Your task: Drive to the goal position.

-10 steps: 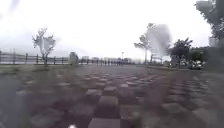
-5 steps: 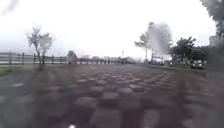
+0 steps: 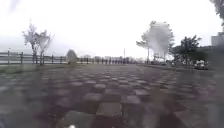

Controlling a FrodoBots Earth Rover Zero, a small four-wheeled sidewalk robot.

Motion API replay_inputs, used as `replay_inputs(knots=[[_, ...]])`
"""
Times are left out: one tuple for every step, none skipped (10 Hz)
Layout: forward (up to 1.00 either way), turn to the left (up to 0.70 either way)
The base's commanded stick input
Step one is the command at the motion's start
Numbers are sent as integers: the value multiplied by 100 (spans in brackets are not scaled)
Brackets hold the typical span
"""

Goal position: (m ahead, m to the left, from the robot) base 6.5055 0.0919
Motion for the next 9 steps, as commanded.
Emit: replay_inputs(knots=[[100,0],[100,0],[100,0],[100,0],[100,0],[100,0],[100,0],[100,0],[100,0]])
